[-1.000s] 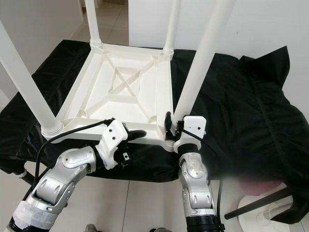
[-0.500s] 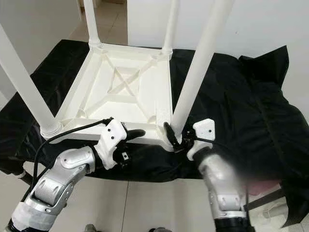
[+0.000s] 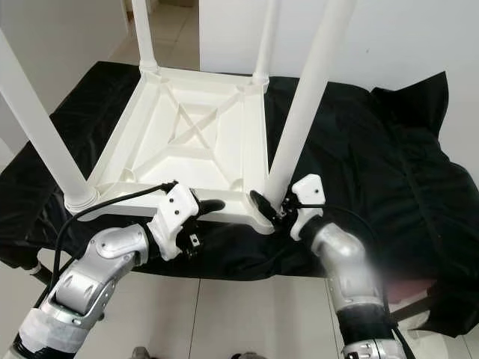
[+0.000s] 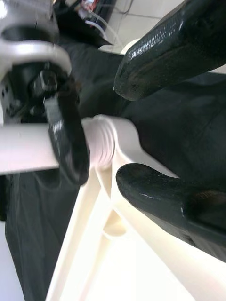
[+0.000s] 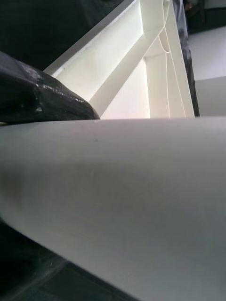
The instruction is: Building children table
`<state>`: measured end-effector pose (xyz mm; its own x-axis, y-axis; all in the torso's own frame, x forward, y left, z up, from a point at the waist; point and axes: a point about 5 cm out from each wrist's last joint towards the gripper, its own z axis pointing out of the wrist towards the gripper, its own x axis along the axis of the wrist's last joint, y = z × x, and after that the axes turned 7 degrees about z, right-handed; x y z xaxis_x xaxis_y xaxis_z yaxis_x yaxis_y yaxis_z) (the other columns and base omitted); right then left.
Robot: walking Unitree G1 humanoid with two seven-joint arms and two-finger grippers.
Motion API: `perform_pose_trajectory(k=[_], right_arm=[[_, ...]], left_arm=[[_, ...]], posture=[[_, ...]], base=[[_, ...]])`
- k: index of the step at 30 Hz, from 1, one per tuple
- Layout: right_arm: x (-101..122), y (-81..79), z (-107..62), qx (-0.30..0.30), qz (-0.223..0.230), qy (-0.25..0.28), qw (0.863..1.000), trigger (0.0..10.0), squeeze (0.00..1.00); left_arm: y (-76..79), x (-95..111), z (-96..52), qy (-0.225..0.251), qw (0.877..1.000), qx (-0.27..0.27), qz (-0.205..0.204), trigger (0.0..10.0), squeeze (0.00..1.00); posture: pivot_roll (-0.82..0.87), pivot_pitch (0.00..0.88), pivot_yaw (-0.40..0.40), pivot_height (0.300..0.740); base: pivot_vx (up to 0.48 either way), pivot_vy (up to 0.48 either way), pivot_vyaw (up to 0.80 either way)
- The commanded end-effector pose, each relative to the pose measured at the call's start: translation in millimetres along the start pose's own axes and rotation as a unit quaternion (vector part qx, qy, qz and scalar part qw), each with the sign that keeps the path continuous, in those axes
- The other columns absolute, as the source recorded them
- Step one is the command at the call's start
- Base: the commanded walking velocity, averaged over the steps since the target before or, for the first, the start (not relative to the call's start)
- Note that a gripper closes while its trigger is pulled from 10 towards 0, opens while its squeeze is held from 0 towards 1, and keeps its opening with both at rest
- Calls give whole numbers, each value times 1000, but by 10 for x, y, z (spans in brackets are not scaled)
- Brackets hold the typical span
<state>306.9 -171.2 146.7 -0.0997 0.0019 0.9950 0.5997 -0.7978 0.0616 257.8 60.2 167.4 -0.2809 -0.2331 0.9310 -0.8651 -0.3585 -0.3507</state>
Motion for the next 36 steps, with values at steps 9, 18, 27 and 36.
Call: perform_pose_trajectory(k=[9,18,27,36], right_arm=[[-55,59,-20,-8,7,-10,1000,10000,0],[-7,2,-11,-46,17,9,999,10000,0],[-27,-194,44,-189,75,48,978,10000,0],[-23,-442,72,-316,117,63,940,10000,0]], left_arm=[[38,-16,50,3,1000,15,0,10000,0],[-46,2,101,13,998,54,-12,10000,0],[-52,9,88,18,998,66,-15,10000,0],[-24,-4,83,16,997,71,-10,10000,0]], posture=[[9,76,-75,740],[2,80,-80,740],[-13,99,-68,740],[16,95,-84,740]], base=[[0,0,0],[0,0,0],[0,0,0],[0,0,0]])
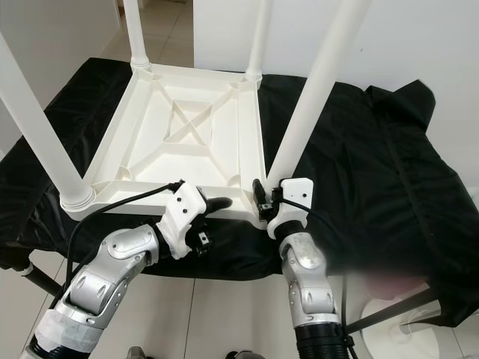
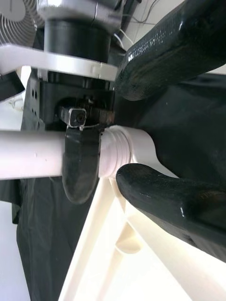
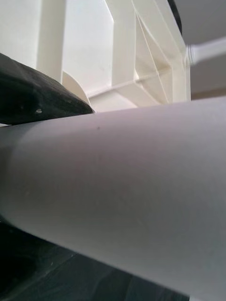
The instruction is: Building children table
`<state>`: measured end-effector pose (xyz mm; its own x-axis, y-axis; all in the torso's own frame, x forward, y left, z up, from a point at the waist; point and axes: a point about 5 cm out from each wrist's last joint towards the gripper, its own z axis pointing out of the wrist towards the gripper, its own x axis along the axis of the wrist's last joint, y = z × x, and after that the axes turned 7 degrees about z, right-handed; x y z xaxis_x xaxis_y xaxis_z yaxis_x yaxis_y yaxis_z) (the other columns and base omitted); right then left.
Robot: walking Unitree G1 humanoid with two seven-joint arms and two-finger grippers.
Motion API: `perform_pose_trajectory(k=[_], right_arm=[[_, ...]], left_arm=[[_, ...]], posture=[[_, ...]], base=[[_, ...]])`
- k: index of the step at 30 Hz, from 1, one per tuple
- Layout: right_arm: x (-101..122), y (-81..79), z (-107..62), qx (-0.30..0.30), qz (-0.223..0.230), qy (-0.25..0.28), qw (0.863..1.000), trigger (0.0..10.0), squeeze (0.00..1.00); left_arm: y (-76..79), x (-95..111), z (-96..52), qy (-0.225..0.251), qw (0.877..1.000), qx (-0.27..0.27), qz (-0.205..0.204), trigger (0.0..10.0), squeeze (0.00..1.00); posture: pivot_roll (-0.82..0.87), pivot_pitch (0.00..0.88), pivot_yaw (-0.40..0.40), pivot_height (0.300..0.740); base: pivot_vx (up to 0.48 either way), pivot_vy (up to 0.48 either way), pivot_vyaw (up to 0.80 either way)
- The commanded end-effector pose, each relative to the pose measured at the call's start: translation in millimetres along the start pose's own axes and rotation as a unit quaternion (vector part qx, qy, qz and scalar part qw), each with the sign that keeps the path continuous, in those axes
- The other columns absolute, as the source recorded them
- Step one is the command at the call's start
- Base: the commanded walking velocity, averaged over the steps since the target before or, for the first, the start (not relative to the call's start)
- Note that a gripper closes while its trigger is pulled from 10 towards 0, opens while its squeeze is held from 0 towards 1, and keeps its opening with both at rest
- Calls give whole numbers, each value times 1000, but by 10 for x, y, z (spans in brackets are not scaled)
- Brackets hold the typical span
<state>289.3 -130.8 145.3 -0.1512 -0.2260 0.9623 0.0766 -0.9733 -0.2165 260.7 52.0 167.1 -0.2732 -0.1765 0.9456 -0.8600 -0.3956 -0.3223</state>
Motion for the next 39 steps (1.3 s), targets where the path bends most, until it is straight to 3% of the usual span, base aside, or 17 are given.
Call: perform_pose_trajectory(k=[1,8,9,10,11,12,21,22,23,24,27,39], right_arm=[[-29,-33,-55,-34,19,-2,999,10000,0],[-11,-198,-81,-32,27,7,999,10000,0],[14,-177,-72,-28,28,12,999,10000,220],[14,-177,-72,-28,28,12,999,10000,220],[33,-160,-67,-29,28,14,999,10000,816],[44,-157,-64,-26,32,15,999,10000,1000],[102,-206,-102,7,40,30,999,10000,1000],[101,-170,-106,10,29,31,999,10000,910],[101,-170,-106,10,29,31,999,10000,910],[91,-126,-112,10,22,28,999,10000,0],[49,-25,-136,17,1,17,1000,10000,0],[-18,115,-152,62,-28,-10,998,10000,0]], left_arm=[[-33,-8,-9,-8,998,56,9,10000,0],[-43,-10,-31,-10,998,59,8,10000,0],[-35,-12,-28,-10,998,57,9,10000,0],[-35,-12,-28,-10,998,57,9,10000,0],[-27,-14,-24,-11,998,55,10,10000,0],[-23,-16,-20,-11,998,53,10,10000,0],[-28,-11,-1,-10,998,58,14,10000,0],[-27,-13,-4,-12,998,61,15,10000,0],[-27,-13,-4,-12,998,61,15,10000,0],[-27,-18,-12,-14,998,63,15,10000,0],[-25,-51,-60,-22,998,63,17,10000,0],[-107,-82,-160,-32,996,59,54,10000,0]], posture=[[24,94,-87,740],[27,92,-83,740],[26,90,-84,740],[26,90,-84,740],[23,88,-84,740],[23,88,-84,740],[25,81,-88,740],[26,81,-89,740],[26,81,-89,740],[29,82,-89,740],[28,79,-88,740],[17,69,-80,740]], base=[[0,0,0],[0,0,0],[0,0,0],[0,0,0],[0,0,0],[0,0,0],[0,0,0],[0,0,0],[0,0,0],[0,0,0],[0,0,0],[0,0,0]])
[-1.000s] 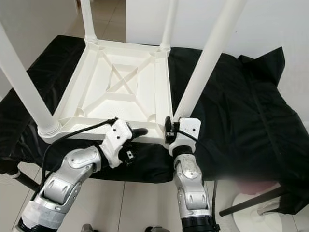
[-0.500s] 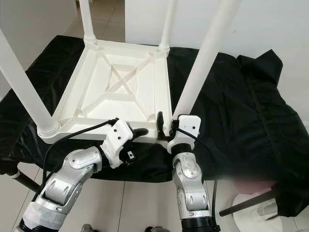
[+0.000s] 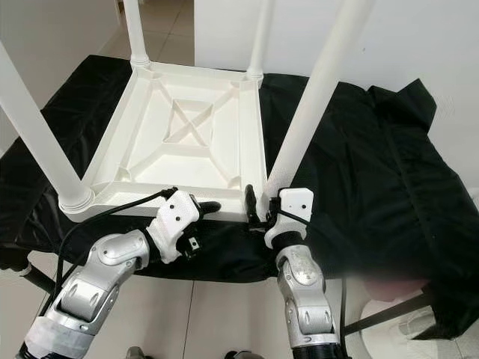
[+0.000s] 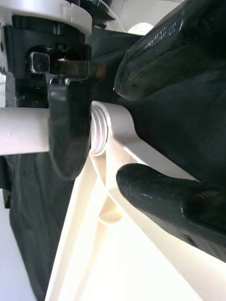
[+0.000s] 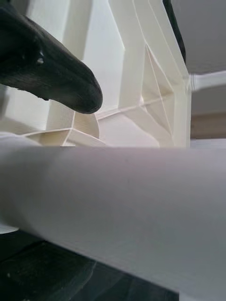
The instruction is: Building children table
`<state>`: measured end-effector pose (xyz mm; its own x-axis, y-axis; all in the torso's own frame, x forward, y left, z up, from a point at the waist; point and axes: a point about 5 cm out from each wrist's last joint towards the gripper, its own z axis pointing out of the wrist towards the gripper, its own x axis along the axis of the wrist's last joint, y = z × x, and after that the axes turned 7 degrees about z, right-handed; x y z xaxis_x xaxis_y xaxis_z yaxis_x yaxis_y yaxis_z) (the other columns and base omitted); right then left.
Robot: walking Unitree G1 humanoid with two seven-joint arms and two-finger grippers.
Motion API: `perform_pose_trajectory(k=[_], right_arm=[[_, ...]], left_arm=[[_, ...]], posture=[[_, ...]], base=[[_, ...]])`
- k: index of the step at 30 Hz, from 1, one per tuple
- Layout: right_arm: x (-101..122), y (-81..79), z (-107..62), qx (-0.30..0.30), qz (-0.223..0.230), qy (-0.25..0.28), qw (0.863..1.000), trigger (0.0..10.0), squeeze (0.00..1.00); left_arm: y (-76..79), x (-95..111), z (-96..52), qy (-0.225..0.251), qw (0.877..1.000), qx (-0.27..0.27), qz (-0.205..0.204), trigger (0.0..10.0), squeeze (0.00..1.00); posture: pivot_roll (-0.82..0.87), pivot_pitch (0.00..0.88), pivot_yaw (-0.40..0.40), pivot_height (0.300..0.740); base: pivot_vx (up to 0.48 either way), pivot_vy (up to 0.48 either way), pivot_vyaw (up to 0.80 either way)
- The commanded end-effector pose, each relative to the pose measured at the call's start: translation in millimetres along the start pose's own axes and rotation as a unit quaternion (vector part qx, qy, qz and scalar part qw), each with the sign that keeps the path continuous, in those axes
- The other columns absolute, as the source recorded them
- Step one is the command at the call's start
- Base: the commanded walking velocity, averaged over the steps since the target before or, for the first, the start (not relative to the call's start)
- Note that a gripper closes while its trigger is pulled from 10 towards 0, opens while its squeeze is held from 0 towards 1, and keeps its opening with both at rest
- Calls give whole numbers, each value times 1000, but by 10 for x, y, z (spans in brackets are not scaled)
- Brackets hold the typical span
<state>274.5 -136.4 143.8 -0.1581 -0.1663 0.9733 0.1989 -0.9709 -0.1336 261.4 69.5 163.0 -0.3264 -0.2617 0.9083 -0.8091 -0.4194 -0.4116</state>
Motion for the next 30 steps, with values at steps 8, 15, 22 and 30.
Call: perform_pose_trajectory(k=[8,15,22,30], right_arm=[[-18,238,27,52,-32,-16,998,10000,0],[-12,375,107,110,-42,-29,993,10000,0],[-40,387,259,187,-66,-62,978,10000,0],[-66,399,363,234,-85,-80,965,10000,0]], left_arm=[[-23,-9,9,-5,1000,9,6,10000,0],[31,0,42,-1,1000,-12,-2,10000,0],[40,13,89,5,1000,-21,3,10000,0],[28,34,121,7,1000,-21,7,10000,0]], posture=[[14,66,-72,740],[7,63,-67,740],[5,60,-62,740],[10,58,-71,740]], base=[[0,0,0],[0,0,0],[0,0,0],[0,0,0]])
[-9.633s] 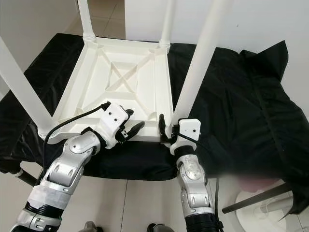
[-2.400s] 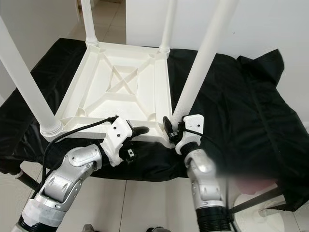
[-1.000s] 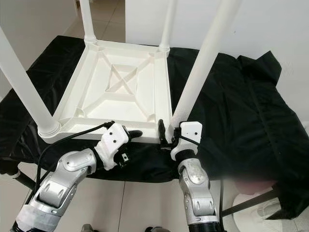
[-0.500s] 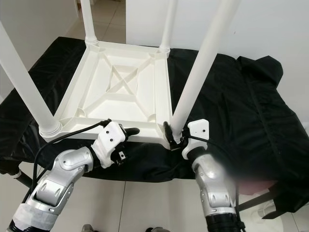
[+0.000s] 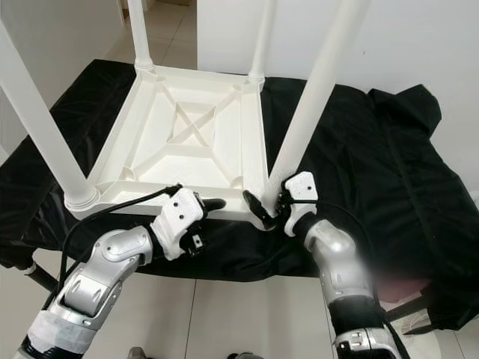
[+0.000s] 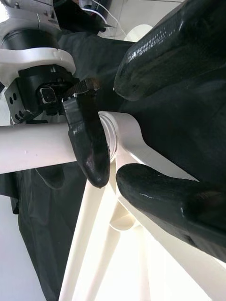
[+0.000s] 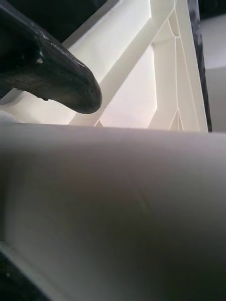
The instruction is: Building children table
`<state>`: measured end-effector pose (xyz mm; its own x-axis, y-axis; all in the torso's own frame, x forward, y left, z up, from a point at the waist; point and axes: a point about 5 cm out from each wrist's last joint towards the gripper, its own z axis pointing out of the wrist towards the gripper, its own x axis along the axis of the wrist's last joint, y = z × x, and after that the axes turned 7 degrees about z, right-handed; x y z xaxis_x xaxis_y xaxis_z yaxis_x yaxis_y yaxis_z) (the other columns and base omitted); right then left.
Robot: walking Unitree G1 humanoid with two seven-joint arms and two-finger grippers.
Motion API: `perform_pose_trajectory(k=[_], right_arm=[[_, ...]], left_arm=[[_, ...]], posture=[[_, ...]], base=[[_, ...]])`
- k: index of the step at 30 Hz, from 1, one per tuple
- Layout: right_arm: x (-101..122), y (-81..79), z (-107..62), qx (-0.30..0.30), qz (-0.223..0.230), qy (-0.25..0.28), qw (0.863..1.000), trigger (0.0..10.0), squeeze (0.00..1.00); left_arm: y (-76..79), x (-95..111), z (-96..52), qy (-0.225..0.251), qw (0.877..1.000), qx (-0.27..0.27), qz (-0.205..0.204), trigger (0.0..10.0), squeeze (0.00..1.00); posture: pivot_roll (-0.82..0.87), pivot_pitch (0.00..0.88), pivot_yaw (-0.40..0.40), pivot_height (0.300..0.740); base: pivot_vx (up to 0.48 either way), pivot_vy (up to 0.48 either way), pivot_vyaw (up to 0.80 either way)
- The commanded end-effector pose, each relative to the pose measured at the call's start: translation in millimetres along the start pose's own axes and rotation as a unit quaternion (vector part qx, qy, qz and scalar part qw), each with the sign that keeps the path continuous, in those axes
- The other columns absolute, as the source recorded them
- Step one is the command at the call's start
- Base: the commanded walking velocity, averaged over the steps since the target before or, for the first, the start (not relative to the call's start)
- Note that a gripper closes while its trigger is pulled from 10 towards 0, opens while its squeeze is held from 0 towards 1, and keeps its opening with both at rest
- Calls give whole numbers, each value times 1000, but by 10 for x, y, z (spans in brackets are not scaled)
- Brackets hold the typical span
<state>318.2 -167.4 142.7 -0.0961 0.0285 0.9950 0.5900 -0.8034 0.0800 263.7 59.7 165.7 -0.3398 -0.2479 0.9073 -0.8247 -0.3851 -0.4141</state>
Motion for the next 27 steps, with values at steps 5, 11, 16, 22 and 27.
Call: perform_pose_trajectory(k=[5,11,16,22,27], right_arm=[[-60,28,-6,26,-11,-22,999,0,0],[-90,70,-39,42,-14,-32,999,0,0],[-107,81,-81,40,-9,-29,999,0,0],[-93,89,-116,15,6,-14,1000,10000,0],[-84,33,-126,-12,15,1,1000,10000,0]], left_arm=[[5,-1,46,0,1000,2,3,10000,0],[-8,16,71,4,1000,6,4,10000,0],[13,11,59,3,1000,2,4,10000,0],[29,-3,53,0,1000,-3,3,10000,0],[36,-3,58,0,1000,-5,3,10000,0]], posture=[[12,58,-76,740],[11,61,-77,740],[7,67,-71,740],[2,70,-69,740],[-1,69,-68,740]], base=[[0,0,0],[0,0,0],[0,0,0],[0,0,0],[0,0,0]])
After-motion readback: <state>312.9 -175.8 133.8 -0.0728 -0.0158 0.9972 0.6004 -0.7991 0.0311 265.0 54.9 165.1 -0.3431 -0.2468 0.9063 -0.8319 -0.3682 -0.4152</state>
